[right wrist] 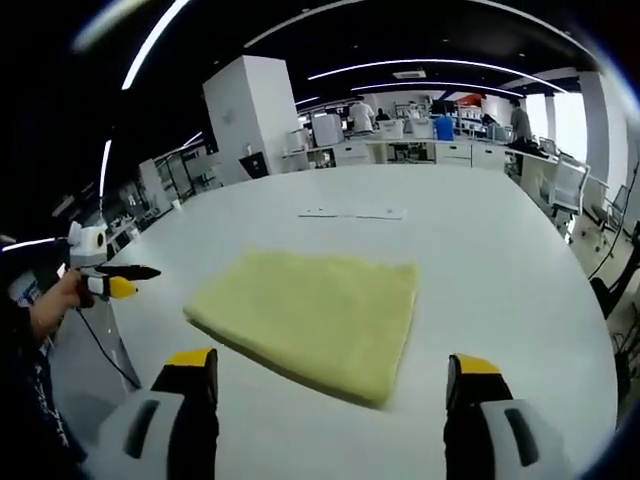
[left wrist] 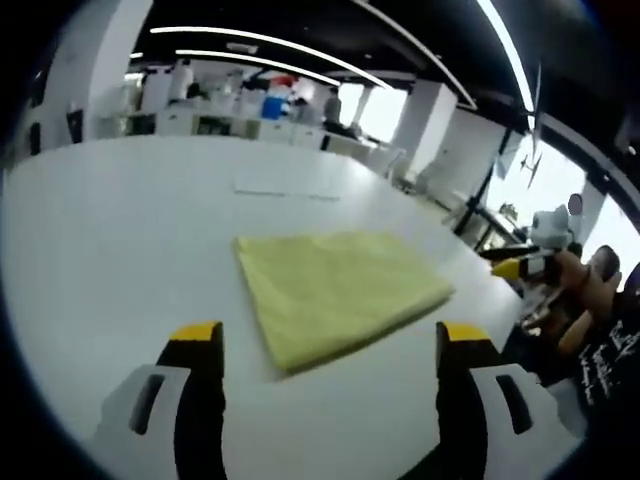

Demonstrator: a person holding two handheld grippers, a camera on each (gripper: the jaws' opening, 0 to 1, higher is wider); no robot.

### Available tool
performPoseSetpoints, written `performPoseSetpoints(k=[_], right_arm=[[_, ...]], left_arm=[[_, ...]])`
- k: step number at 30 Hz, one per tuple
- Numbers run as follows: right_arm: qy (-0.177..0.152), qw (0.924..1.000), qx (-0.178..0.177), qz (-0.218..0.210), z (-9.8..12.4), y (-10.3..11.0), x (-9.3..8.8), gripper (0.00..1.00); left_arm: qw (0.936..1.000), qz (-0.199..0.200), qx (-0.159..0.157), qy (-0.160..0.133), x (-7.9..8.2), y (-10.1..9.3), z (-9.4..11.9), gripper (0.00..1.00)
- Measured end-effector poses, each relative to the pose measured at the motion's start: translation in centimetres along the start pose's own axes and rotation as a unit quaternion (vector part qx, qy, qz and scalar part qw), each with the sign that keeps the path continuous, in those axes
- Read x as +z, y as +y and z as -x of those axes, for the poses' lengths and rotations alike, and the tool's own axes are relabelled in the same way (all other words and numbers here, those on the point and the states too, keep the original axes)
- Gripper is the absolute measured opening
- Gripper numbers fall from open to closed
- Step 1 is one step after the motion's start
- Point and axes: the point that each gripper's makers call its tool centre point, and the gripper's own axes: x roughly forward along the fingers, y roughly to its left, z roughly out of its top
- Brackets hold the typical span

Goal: Fold the garment on the visible template until the final outline fits inside the template.

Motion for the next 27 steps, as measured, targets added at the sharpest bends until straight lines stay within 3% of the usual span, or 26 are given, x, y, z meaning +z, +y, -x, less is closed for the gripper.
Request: performPoseSetpoints(k=[7, 16, 27], right_arm=[[-0.001, 0.9994, -0.004, 0.034, 0.9, 0.4, -0.3, 1.00], [-0.001, 0.9997, 0.007, 0.024, 1.3, 0.9, -1.0, 1.00], [0.010, 0.9999, 0.008, 0.011, 0.8, 1.6, -2.2, 1.00]], left_arm=[[0.9997, -0.009, 0.007, -0.020, 0.4, -0.7, 0.7, 0.99], [0.9995, -0.032, 0.000, 0.003, -0.7, -1.9, 1.0, 0.99], [0.9996, -0.024, 0.009, 0.007, -1.4, -1.5, 1.2, 0.99]])
